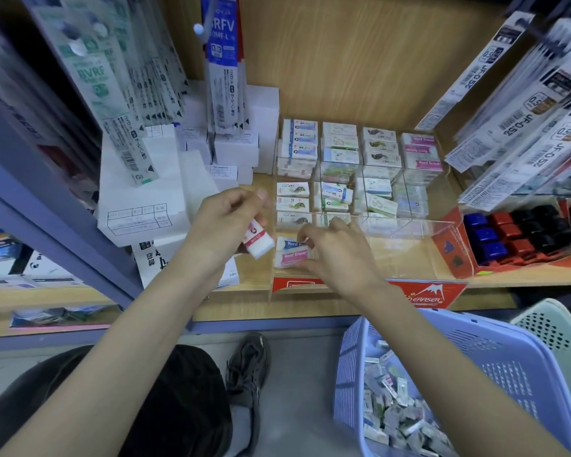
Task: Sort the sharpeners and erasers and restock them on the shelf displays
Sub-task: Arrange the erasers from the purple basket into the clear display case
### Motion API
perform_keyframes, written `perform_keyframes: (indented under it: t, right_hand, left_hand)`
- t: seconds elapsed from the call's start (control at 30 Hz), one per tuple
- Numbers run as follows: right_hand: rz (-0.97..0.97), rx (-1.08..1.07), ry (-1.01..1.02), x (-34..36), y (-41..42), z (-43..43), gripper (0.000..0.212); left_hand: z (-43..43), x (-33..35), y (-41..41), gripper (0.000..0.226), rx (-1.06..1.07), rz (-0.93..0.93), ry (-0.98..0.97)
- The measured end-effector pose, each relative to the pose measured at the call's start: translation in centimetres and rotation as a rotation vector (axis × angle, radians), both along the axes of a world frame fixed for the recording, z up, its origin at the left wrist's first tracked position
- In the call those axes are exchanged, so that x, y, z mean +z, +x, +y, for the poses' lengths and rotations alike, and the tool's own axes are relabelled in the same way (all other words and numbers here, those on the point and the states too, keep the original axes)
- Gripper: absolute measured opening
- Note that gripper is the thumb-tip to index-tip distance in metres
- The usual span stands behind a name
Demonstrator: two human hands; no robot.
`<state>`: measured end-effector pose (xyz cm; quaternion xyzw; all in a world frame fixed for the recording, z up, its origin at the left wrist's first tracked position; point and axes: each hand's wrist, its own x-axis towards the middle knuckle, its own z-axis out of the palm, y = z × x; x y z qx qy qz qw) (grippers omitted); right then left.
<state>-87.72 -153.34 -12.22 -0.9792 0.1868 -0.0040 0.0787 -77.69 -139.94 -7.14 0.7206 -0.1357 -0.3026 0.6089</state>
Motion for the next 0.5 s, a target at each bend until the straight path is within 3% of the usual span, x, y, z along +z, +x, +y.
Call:
perform_keyframes:
  t: [0.17, 0.3, 0.4, 0.5]
  right_hand:
    - [0.163, 0.140, -0.219, 0.6, 1.2, -0.3, 0.032]
    - [0.203, 0.115, -0.336, -0.1, 1.8, 0.1, 0.030]
    - [0.172, 0.050, -0.158, 0.6, 1.3, -0.2, 0.040]
    - [-0.221, -0.128, 0.337, 2.4, -0.6, 0.4, 0.035]
  left_hand:
    - [-0.4, 0.6, 0.2, 0.031, 0.072, 0.327, -0.197]
    - [-0.5, 0.6, -0.1, 0.035, 0.050, 0.377, -0.224]
    - [-0.6, 0.3, -0.1, 0.034, 0.040, 0.349, -0.204]
    - [-0.6, -0.3, -0.1, 0.025, -0.018, 0.316, -0.192]
